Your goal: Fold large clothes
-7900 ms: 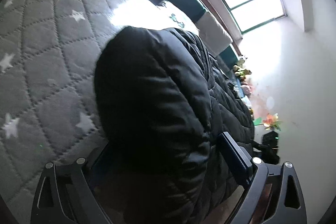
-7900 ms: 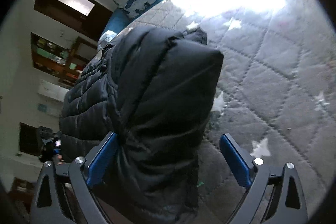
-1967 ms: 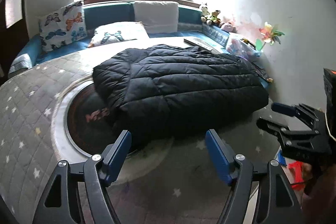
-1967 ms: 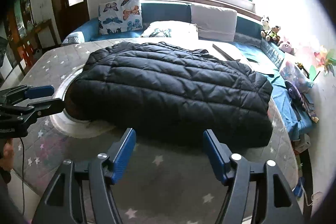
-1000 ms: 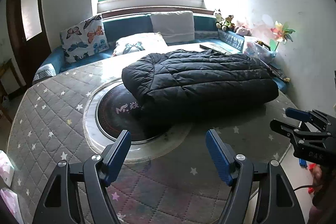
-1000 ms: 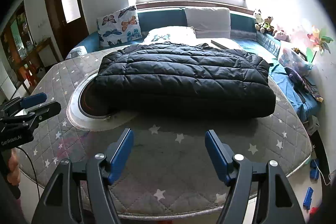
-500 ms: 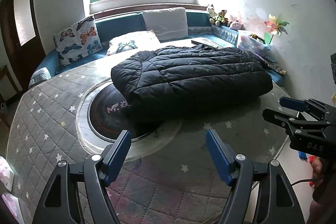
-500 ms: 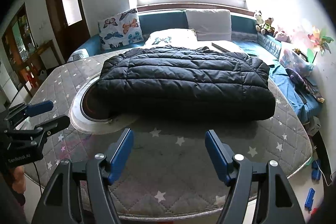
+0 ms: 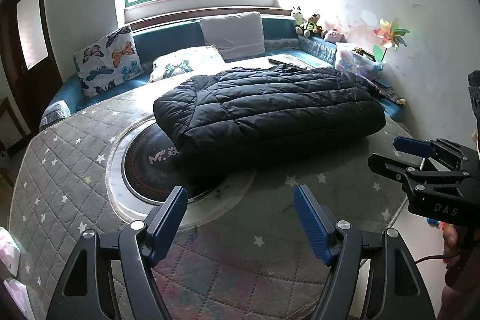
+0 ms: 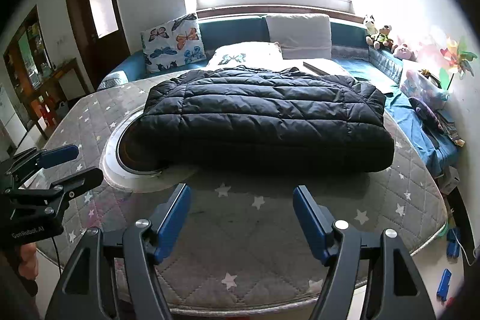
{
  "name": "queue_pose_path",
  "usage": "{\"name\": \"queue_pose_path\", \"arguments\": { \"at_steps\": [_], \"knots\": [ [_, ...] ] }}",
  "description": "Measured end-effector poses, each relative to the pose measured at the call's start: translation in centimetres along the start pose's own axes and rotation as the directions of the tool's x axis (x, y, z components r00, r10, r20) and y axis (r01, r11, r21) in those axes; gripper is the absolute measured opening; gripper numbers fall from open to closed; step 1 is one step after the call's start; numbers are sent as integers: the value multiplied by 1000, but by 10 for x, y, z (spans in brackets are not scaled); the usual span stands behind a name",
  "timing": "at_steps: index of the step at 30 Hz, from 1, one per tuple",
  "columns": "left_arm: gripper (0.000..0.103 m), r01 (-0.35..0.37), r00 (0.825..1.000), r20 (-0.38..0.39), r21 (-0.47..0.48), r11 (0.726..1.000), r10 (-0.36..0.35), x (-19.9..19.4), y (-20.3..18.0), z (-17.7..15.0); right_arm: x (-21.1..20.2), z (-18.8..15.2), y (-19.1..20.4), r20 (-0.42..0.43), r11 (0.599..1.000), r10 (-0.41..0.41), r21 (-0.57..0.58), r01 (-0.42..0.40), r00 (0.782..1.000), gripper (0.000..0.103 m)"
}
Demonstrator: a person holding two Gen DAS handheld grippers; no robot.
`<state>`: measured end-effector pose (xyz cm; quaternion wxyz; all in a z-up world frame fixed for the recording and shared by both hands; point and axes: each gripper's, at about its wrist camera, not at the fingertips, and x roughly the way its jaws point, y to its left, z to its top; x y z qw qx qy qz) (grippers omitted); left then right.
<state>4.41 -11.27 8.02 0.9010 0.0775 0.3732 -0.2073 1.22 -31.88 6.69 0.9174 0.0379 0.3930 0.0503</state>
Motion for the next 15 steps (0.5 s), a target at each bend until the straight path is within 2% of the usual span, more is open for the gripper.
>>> {"name": "queue_pose_path", "arguments": {
  "at_steps": [15],
  "knots": [
    [78,1,1000,-2,11,1000,-1,3,-4,-1,1,-1,6,-4,1000,8,-10,-8,1000,77]
  ]
}}
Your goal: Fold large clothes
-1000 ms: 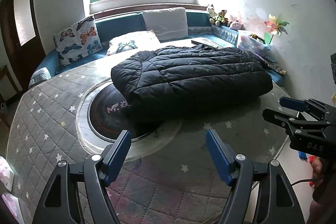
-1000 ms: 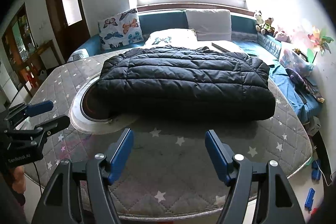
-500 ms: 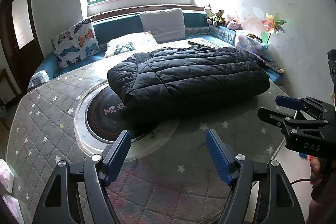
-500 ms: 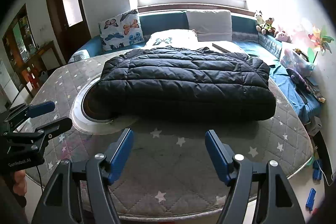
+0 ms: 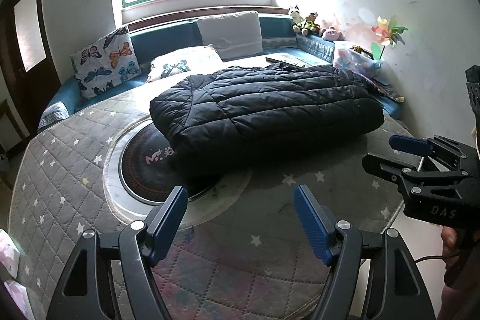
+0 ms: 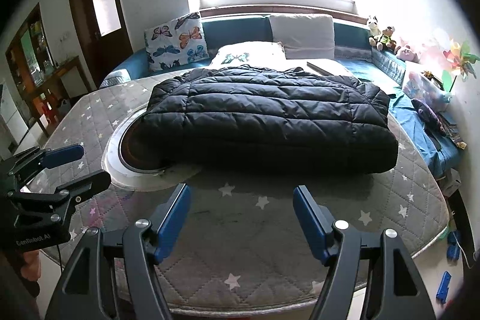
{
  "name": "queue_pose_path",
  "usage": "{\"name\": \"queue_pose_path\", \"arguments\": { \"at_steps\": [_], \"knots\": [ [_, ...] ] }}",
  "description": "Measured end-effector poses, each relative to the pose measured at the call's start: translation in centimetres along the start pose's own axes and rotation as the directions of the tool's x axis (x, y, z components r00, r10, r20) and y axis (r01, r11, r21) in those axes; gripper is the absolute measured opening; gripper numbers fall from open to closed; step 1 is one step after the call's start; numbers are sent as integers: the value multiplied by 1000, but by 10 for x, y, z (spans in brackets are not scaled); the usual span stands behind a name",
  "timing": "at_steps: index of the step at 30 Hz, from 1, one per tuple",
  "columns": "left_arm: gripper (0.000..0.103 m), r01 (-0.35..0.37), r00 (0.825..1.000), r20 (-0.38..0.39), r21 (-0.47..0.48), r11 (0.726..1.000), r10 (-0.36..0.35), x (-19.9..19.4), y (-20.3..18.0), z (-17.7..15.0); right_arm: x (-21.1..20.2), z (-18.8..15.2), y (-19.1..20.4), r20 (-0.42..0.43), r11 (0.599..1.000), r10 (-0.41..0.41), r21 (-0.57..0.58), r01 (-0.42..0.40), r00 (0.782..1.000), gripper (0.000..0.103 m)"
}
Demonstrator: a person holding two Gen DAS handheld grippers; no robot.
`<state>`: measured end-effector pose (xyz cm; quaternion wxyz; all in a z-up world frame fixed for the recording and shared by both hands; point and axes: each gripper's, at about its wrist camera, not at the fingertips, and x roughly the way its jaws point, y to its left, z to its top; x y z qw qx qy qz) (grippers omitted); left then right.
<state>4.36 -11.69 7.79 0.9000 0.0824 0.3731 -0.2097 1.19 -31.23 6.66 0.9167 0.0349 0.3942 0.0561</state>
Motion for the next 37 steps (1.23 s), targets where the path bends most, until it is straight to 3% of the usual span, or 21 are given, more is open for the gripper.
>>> {"name": "queue_pose_path", "arguments": {
  "at_steps": [37],
  "knots": [
    [78,-25,1000,19,34,999,24,8,-2,-5,7,0,1,-6,1000,17,-18,-17,1000,77]
  ]
}}
